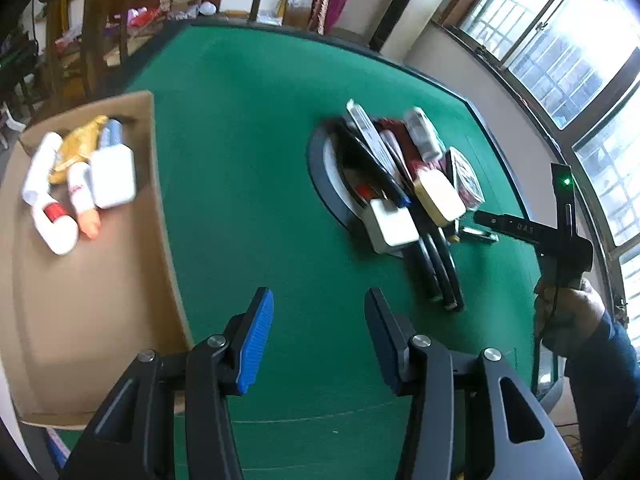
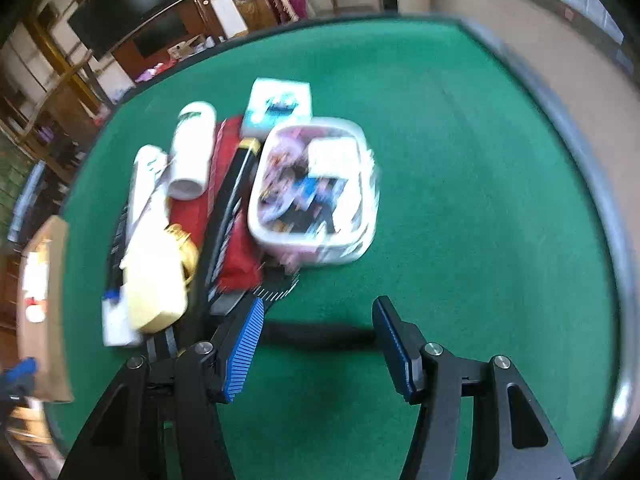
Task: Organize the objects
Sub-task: 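Move both tools back over the pile of items, then grasp a black marker with the right tool while the left tool grasps a white square charger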
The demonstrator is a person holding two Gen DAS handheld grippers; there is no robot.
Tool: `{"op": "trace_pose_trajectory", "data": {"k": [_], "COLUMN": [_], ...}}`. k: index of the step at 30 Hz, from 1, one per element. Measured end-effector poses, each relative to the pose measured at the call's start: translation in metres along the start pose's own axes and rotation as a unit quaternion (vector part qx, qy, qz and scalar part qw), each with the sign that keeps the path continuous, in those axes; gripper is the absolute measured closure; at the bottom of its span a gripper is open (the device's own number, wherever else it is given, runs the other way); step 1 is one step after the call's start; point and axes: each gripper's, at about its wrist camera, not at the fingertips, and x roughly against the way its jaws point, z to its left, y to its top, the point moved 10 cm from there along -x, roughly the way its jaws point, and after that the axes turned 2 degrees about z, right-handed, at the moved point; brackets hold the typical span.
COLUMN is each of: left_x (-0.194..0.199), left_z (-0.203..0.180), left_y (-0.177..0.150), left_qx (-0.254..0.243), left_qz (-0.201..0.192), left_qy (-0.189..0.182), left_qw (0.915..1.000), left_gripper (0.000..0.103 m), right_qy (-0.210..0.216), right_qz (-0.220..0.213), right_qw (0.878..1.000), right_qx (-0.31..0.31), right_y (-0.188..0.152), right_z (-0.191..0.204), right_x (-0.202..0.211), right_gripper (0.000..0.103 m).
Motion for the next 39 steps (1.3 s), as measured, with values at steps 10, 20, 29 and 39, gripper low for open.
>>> {"op": "trace_pose_trajectory", "data": {"k": [10, 20, 29, 39], "left_x": [-0.03, -0.072, -0.09, -0.125], "left_z": [-0.034, -0.05, -0.071, -0.068], "left_y": [0.005, 0.018, 0.035, 0.045], "left_qx": [-0.004, 0.003, 0.03, 0.014], "left_qz": [0.028, 0.054, 0.07, 0.08], "left_qy": [-0.035, -0.028, -0.044, 0.058], "left_qw": [0.999, 0.9981, 0.9961, 0.995], "left_gripper": [0.057, 0.057, 0.038, 0.049], "right_qy": [0.055, -0.036, -0.045, -0.041], "right_qz": [0.041, 0.015, 0.022, 0.025], "right_qw": [0.993, 0.981, 0.987, 0.988], "right_qx": [0.094, 0.192, 0.15, 0.148], "right_y": [-0.058, -0.034, -0.055, -0.076], "right_z": [0.038, 0.043, 0.013, 0.013], "right_x": [0.018, -0.012, 0.004, 0.01], "right_gripper": [0.042, 0.072, 0.087, 0.087]}}
